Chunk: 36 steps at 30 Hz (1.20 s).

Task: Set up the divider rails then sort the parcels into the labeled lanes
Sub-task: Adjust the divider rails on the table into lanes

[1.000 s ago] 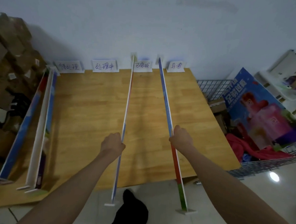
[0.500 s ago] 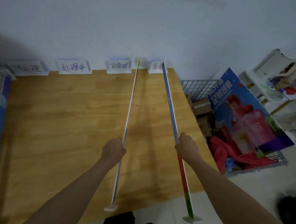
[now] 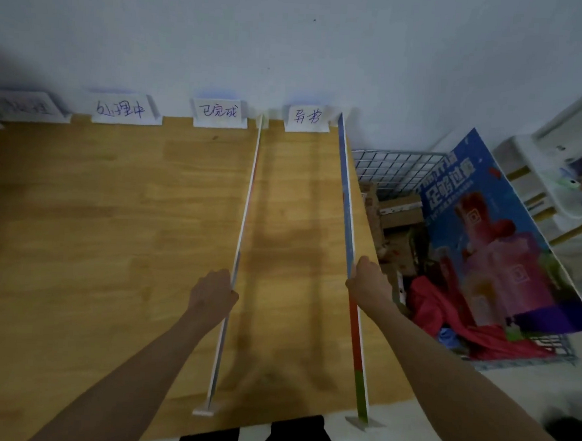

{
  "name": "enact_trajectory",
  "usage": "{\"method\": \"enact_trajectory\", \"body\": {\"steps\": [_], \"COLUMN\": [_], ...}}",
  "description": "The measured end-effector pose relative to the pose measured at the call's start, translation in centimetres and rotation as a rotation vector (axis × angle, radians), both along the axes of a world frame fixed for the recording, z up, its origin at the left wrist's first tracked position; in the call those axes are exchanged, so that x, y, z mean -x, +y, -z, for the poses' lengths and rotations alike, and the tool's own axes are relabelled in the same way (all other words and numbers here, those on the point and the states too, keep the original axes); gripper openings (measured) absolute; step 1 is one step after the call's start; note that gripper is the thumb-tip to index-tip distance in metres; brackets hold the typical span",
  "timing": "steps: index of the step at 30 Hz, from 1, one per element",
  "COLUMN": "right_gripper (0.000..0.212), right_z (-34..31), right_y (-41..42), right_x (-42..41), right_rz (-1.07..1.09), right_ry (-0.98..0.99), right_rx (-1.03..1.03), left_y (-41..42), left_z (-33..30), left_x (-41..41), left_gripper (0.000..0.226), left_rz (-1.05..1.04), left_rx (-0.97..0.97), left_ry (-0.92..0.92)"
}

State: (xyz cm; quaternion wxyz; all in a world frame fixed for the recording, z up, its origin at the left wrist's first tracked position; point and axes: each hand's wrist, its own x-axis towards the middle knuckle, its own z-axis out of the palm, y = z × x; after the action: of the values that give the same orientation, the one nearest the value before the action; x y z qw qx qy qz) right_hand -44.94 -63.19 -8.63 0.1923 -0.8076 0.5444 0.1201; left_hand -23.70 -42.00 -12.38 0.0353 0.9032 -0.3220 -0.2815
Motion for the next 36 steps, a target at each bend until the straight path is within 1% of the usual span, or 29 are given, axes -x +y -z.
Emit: {"method": "enact_trajectory", "body": {"steps": [6,14,25,32,36], "right_gripper": [0.020,0.019,0.027,0.034,0.036], "right_z": [1.7,3.8,5.6,6.2,6.5], "right_y": [-4.8,-8.3,-10.4,-10.6,-10.3], "right_x": [1.7,1.9,0.6,0.9,1.7], "right_rz": [-0.033,-0.052,-0.041,0.054,0.050], "right_ry": [0.024,0.000,-0.023,-0.056,-0.056], "right_rx": [-0.052,-0.080,-0.095,-0.127,-0.123], "left_y": [-3.2,-6.0,-7.7,-8.4,-8.7], "left_z": [1.1,1.9,2.4,2.4,2.3], "left_x": [2.4,3.9,5.0,5.4,5.6], "left_gripper": [0.016,0.017,0.018,0.018,0.017], "left_rz": [-0.074,-0.155,-0.214,-0.236,-0.227], "left_rx": [0.005,-0.003,0.039,0.085,0.096], "left_ry": [0.014,0.019,0.006,0.017,0.025]}}
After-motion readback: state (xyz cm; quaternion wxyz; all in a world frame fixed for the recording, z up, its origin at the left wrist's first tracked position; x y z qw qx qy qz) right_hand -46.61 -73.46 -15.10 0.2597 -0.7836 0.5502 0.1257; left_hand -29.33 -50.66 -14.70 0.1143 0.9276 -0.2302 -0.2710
